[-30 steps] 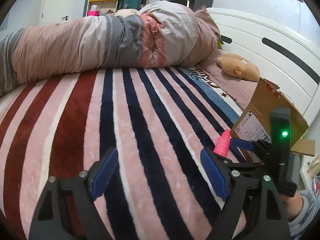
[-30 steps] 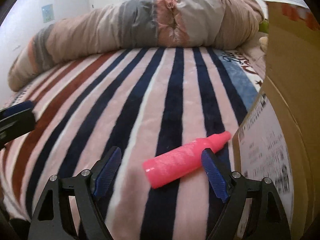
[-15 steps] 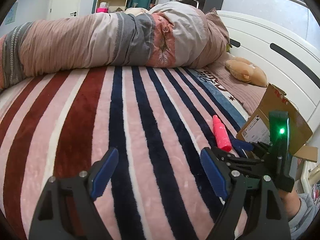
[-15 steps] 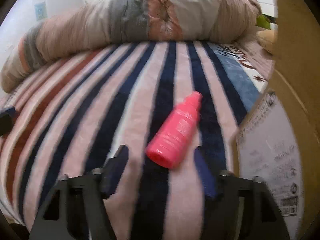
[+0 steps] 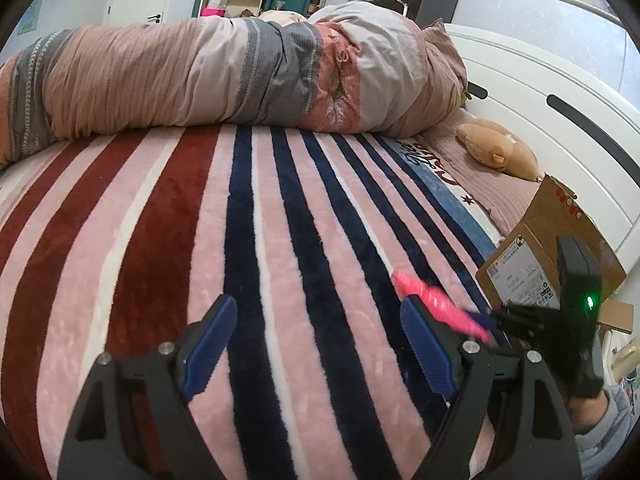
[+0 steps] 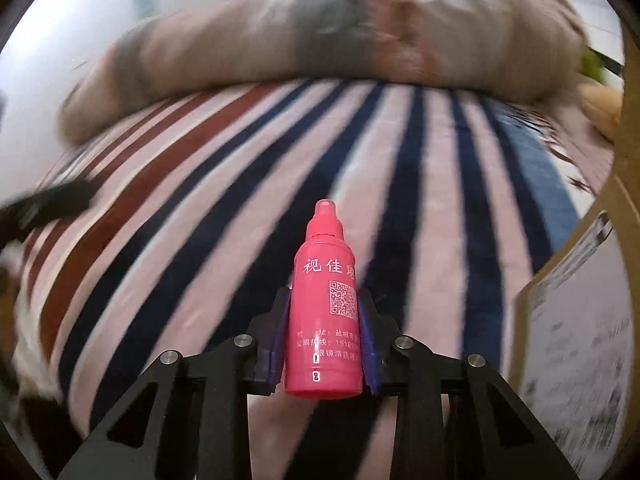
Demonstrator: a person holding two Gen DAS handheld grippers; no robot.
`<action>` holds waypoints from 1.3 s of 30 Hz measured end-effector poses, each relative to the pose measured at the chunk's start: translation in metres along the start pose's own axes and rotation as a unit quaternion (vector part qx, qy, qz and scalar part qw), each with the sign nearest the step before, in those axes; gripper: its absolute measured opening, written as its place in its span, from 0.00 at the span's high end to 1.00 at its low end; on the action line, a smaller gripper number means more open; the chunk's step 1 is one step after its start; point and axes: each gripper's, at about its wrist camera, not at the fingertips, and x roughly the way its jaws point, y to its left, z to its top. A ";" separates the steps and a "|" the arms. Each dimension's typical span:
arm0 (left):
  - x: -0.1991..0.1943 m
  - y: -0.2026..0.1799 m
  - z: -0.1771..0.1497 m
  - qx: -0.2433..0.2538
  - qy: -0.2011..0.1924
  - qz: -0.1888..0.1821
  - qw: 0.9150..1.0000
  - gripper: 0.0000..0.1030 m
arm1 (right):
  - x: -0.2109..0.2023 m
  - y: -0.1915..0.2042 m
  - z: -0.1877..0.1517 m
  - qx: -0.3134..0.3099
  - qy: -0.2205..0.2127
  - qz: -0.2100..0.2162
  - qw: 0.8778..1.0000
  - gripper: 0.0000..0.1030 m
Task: Organize rigid objects
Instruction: 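Carry the pink bottle into the box and open the right tool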
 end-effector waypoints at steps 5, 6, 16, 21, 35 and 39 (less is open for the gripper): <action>0.006 -0.003 -0.001 -0.004 0.015 -0.025 1.000 0.21 | 0.005 0.007 -0.010 -0.028 0.023 0.001 0.999 0.74; 0.007 -0.005 -0.002 -0.007 0.020 -0.039 0.999 0.21 | 0.004 0.009 -0.009 -0.031 0.022 0.000 0.999 0.74; -0.039 -0.063 0.019 0.023 -0.024 -0.229 0.973 0.45 | -0.107 0.048 0.004 -0.085 -0.090 0.071 0.990 0.74; -0.068 -0.103 0.045 0.047 -0.052 -0.247 0.966 0.55 | -0.164 0.043 0.006 -0.090 -0.154 0.080 0.981 0.74; 0.005 -0.290 0.094 0.186 0.070 -0.258 0.946 0.55 | -0.219 -0.118 -0.005 0.042 -0.113 0.043 0.992 0.74; 0.028 -0.316 0.089 0.208 0.103 -0.217 0.948 0.45 | -0.208 -0.142 -0.013 0.061 -0.072 0.016 0.995 0.74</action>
